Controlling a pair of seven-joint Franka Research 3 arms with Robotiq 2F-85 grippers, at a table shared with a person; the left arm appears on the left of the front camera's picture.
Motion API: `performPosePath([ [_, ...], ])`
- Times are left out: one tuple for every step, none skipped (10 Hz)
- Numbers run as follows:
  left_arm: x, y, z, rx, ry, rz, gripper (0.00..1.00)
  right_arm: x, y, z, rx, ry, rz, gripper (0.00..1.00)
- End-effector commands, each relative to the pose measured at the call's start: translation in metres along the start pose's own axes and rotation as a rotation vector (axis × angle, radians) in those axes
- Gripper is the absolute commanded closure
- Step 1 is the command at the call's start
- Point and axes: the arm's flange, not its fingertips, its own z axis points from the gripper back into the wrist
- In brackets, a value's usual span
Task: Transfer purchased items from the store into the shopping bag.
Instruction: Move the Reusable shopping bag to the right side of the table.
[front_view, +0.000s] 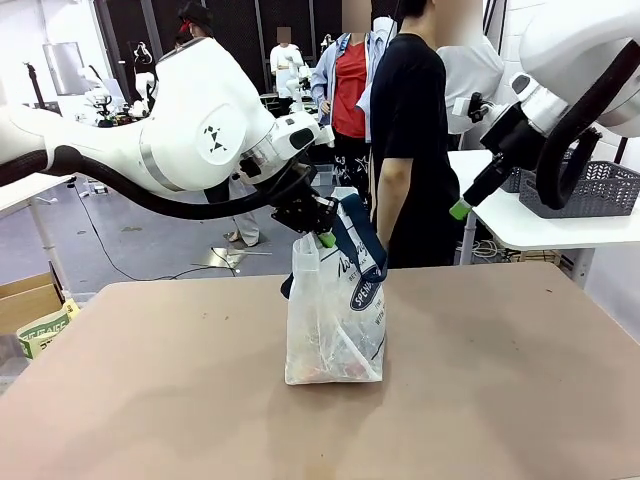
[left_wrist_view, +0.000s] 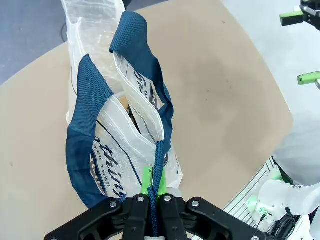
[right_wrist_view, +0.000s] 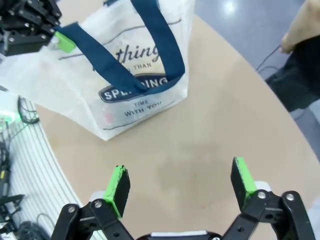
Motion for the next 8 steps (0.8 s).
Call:
performPosePath([
  [-0.001, 0.001, 0.001, 0.003, 0.000, 0.001, 1.00, 0.001, -0.001, -0.009, 0.000, -0.059, -0.071, 0.00],
  [-0.001, 0.001, 0.001, 0.003, 0.000, 0.001, 1.00, 0.000, 0.000, 0.000, 0.000, 0.000, 0.000, 0.00],
  [-0.001, 0.001, 0.001, 0.003, 0.000, 0.001, 1.00, 0.000, 0.000, 0.000, 0.000, 0.000, 0.000, 0.00],
  [-0.001, 0.001, 0.001, 0.003, 0.000, 0.001, 1.00, 0.000, 0.000, 0.000, 0.000, 0.000, 0.000, 0.00],
  [-0.001, 0.001, 0.001, 0.003, 0.000, 0.001, 1.00, 0.000, 0.000, 0.000, 0.000, 0.000, 0.000, 0.00],
  [-0.001, 0.001, 0.001, 0.003, 0.000, 0.001, 1.00, 0.000, 0.000, 0.000, 0.000, 0.000, 0.000, 0.00],
  [0.000, 0.000, 0.000, 0.000, 0.000, 0.000, 1.00, 0.000, 0.000, 0.000, 0.000, 0.000, 0.000, 0.00],
  [0.013, -0.007, 0.009, 0.057, 0.050, -0.007, 1.00, 0.000, 0.000, 0.000, 0.000, 0.000, 0.000, 0.00],
])
